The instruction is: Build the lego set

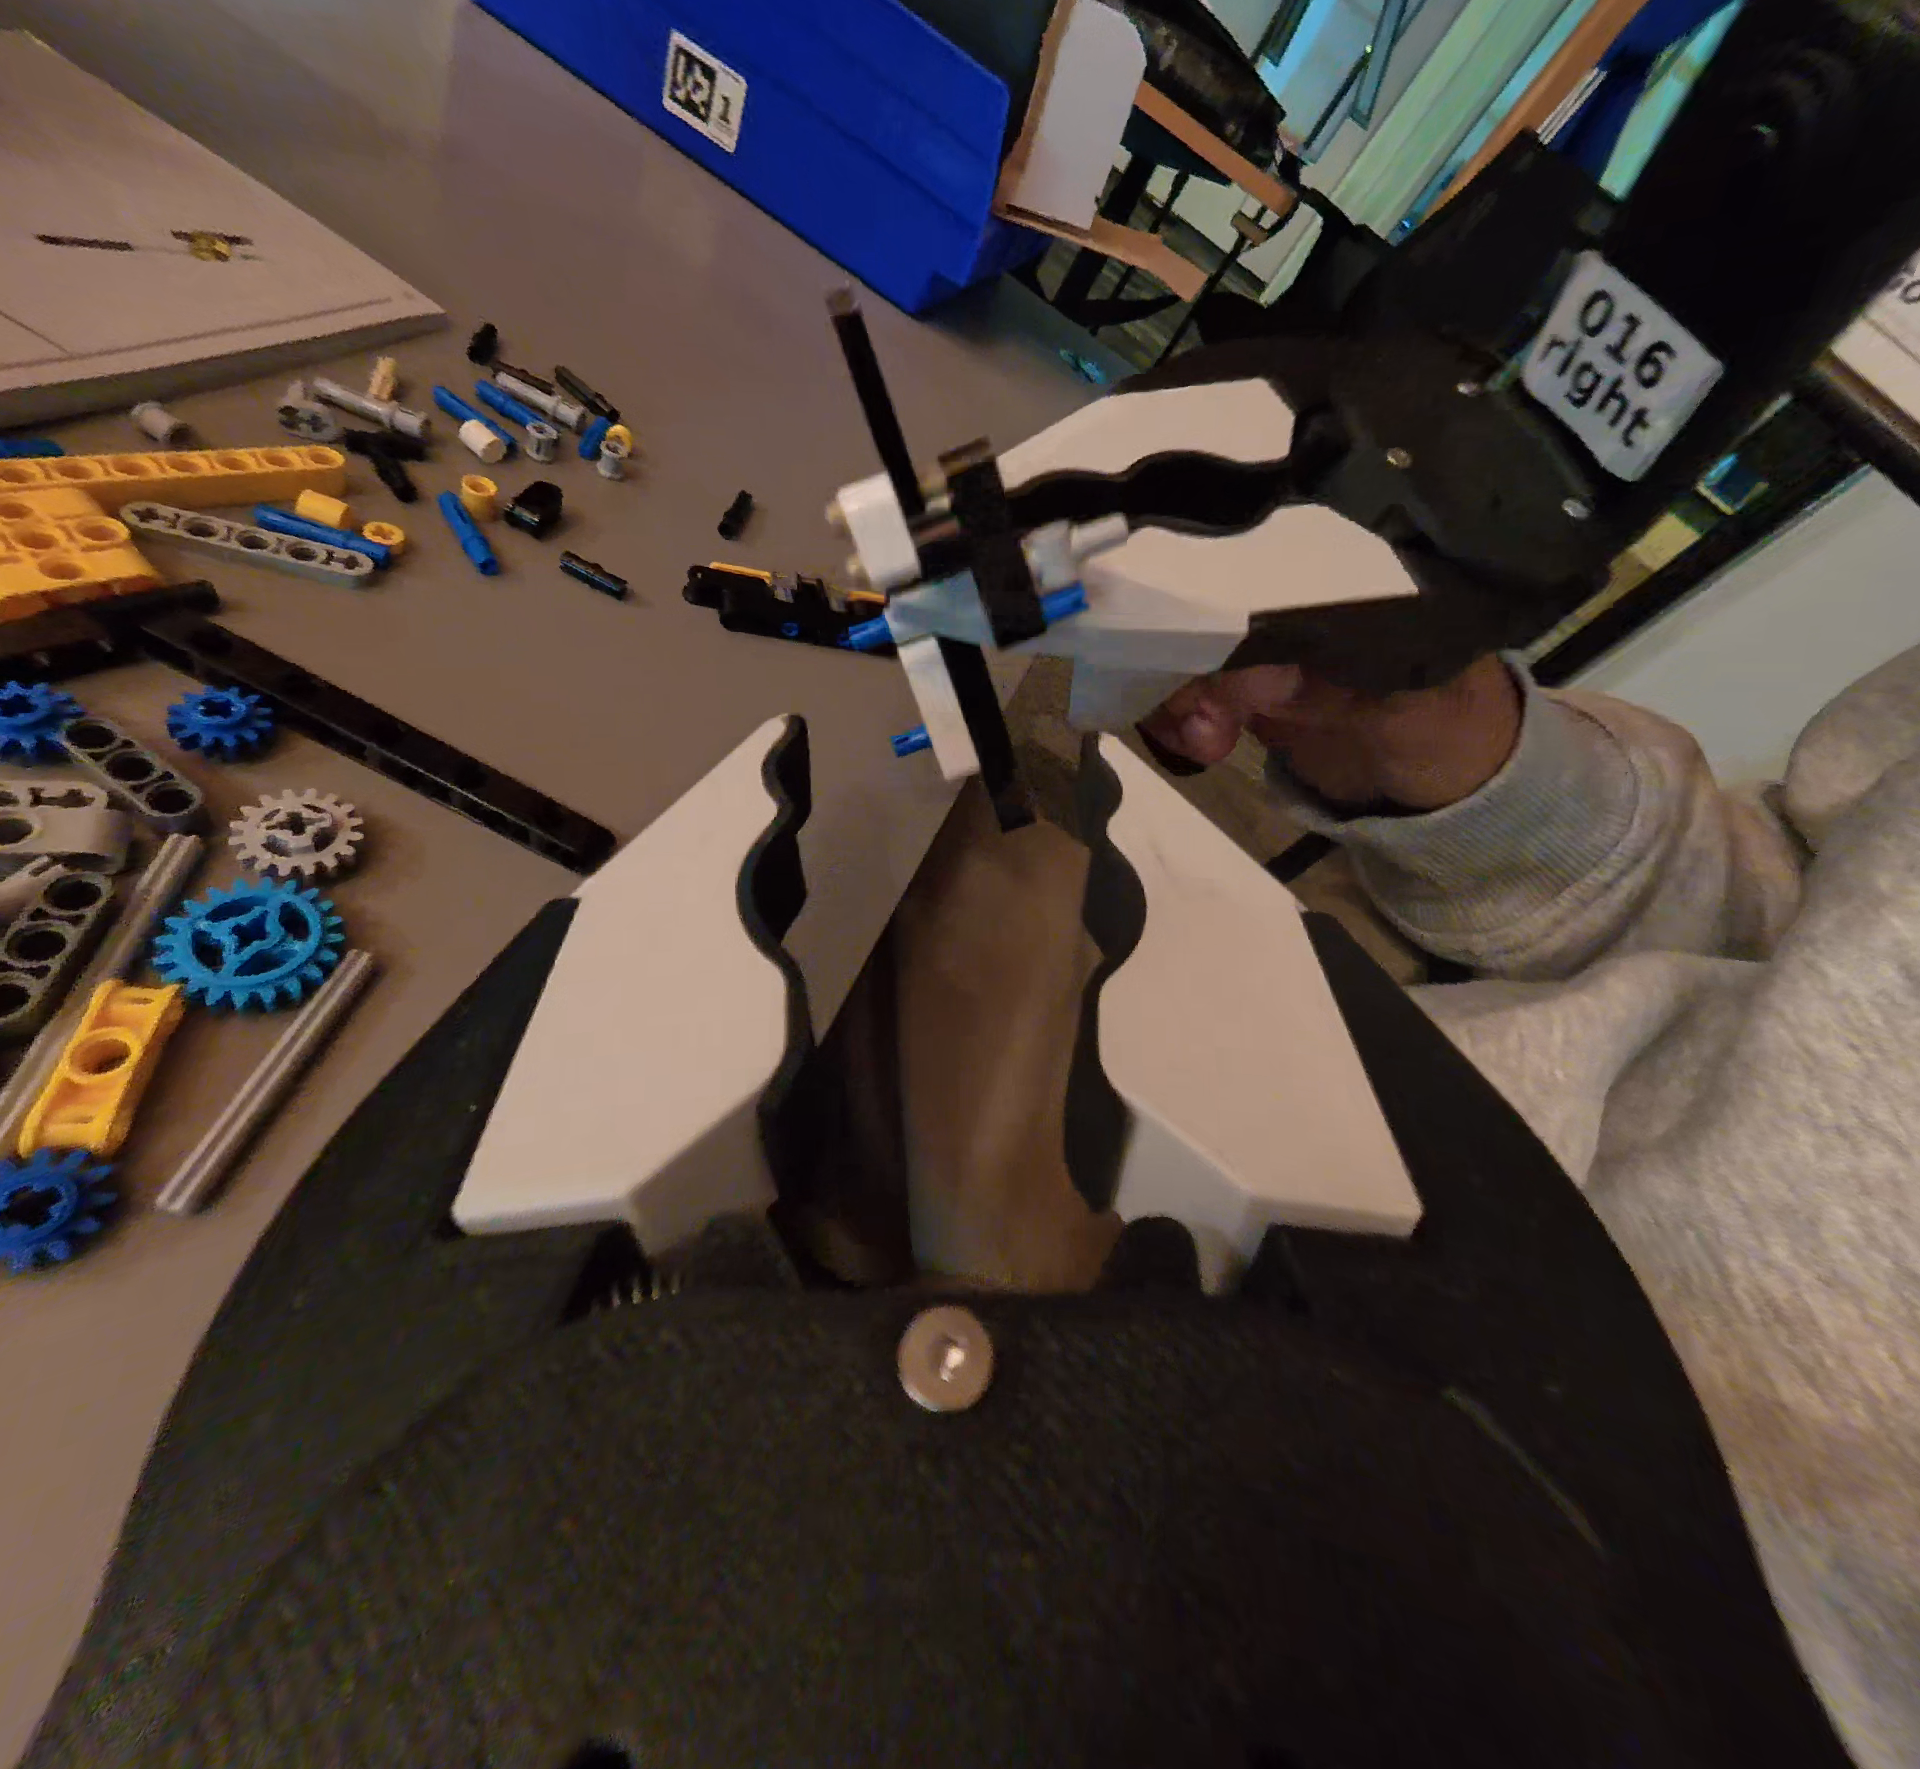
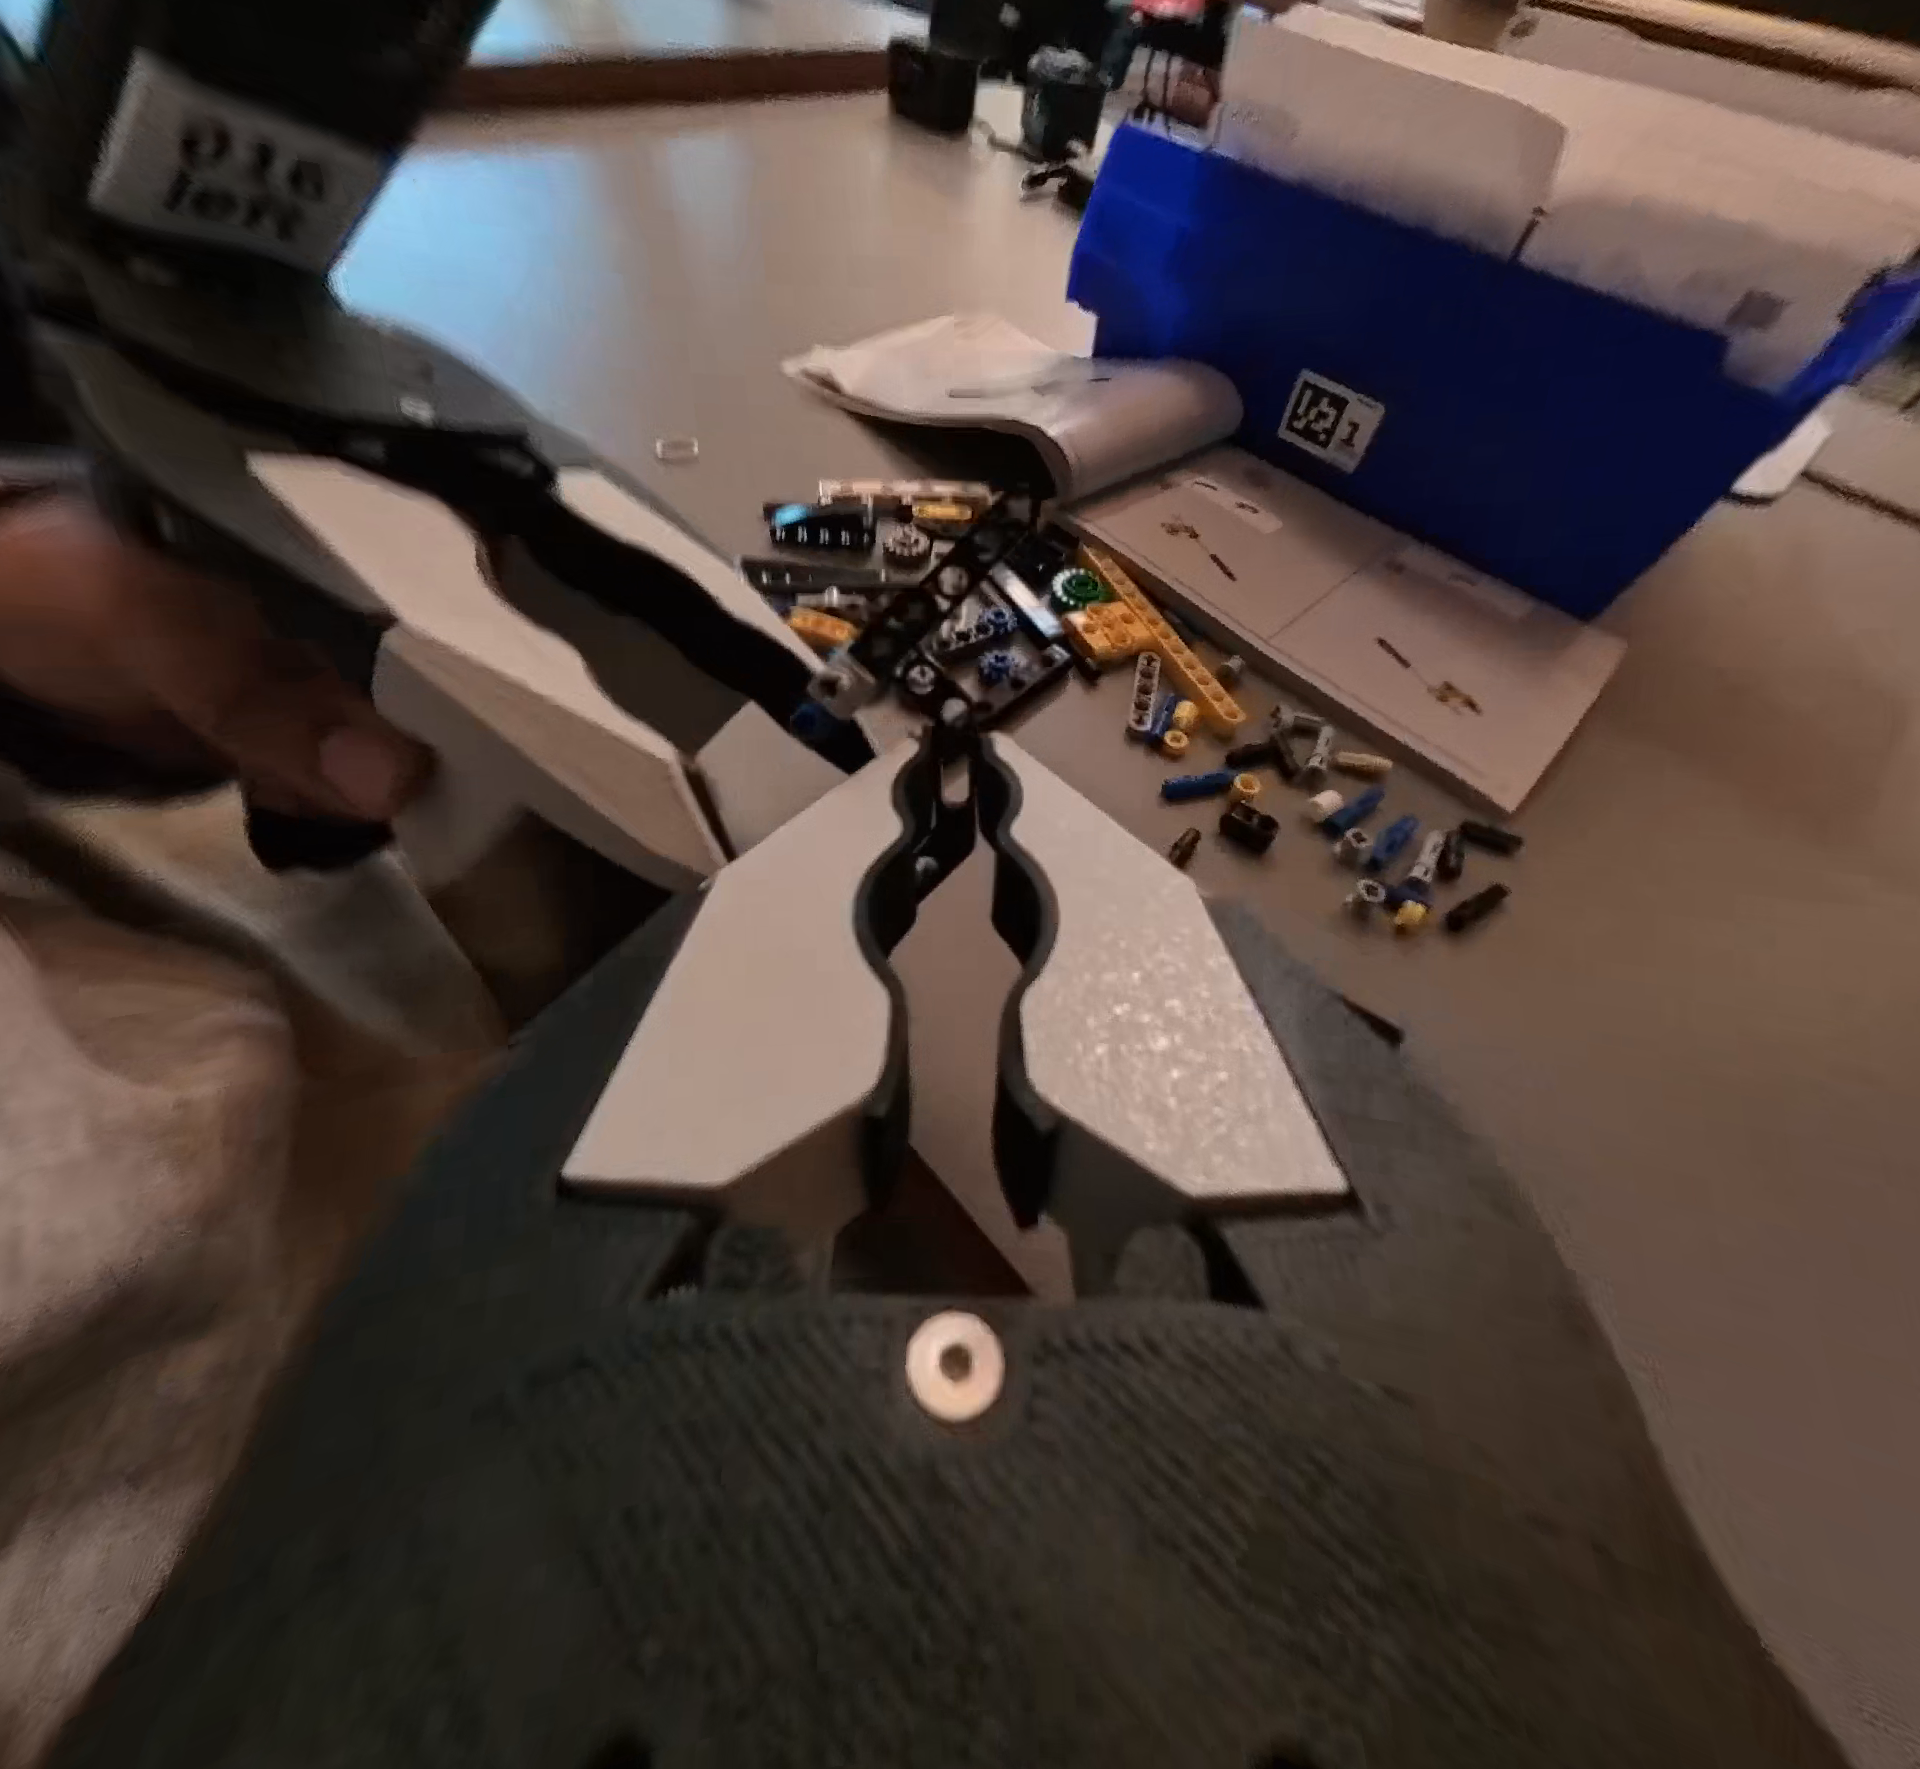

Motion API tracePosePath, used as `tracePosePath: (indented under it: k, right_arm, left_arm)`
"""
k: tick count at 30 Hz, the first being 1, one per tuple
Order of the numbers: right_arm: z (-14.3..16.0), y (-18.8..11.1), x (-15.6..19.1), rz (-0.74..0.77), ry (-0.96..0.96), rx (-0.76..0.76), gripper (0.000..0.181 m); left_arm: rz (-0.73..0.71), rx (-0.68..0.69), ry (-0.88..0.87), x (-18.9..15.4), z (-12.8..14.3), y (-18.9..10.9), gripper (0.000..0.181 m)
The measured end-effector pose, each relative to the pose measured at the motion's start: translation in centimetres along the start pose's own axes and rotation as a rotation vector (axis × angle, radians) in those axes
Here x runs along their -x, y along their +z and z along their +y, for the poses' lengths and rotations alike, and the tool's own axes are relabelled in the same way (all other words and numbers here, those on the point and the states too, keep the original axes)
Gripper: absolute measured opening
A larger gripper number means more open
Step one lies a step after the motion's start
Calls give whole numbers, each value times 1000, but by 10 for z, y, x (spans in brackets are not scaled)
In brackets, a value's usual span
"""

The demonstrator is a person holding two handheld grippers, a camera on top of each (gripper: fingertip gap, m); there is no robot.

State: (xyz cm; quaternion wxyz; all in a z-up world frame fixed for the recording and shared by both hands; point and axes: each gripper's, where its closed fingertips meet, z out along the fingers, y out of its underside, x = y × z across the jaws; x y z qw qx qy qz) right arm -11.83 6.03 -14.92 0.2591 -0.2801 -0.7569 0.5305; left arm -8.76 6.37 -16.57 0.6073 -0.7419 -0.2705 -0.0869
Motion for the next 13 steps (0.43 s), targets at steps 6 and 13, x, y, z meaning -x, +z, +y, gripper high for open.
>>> tracePosePath:
  k: [6,13]
  right_arm:
    - [-17,-2,0,-130,371,-182,5]
    - [-8,5,0,-52,287,-117,5]
  left_arm:
    - [-62,-45,65,2,-9,-3,52]
    - [-131,-34,183,-6,-8,-2,44]
